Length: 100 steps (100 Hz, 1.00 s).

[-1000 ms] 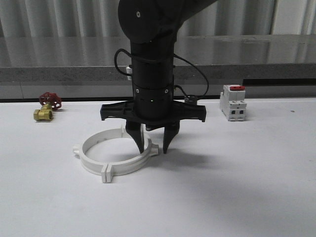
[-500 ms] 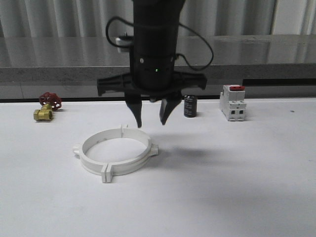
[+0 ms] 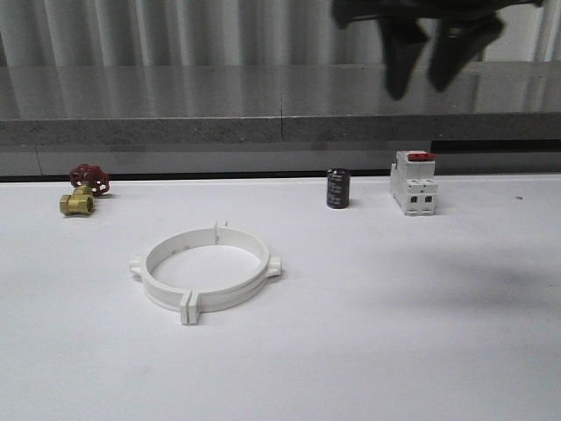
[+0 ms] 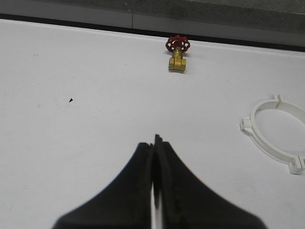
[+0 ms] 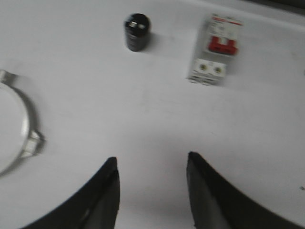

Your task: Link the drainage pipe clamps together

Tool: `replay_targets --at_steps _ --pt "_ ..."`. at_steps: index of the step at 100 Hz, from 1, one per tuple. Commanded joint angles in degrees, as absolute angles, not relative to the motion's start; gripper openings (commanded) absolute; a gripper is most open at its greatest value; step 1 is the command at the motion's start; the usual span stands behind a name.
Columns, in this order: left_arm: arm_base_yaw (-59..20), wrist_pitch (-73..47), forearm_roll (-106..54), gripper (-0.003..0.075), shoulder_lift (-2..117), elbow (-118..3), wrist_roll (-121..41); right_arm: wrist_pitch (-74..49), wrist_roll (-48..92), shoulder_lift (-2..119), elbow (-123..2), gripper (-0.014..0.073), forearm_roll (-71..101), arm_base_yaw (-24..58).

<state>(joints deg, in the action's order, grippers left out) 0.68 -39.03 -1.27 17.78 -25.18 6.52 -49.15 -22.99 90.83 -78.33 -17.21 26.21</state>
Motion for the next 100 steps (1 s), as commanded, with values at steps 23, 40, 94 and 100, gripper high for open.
replay_targets --at_steps 23,40,94,100 --pt "0.6 -34.9 -1.6 -0.0021 18.2 -26.6 6.5 -44.9 -19.9 68.7 -61.1 0.035 -16.3 11.7" --pt "0.6 -34.9 -1.6 -0.0021 18.2 -26.6 6.5 -45.0 -19.9 57.6 -52.0 0.0339 -14.8 10.2" --pt "0.6 -34.9 -1.6 -0.0021 18.2 -26.6 6.5 -47.3 -19.9 26.7 -33.5 0.0041 -12.2 10.2" --pt "0.6 -34.9 -1.6 -0.0021 18.2 -26.6 6.5 -47.4 -19.9 25.6 -33.1 -0.0013 -12.2 10.2"
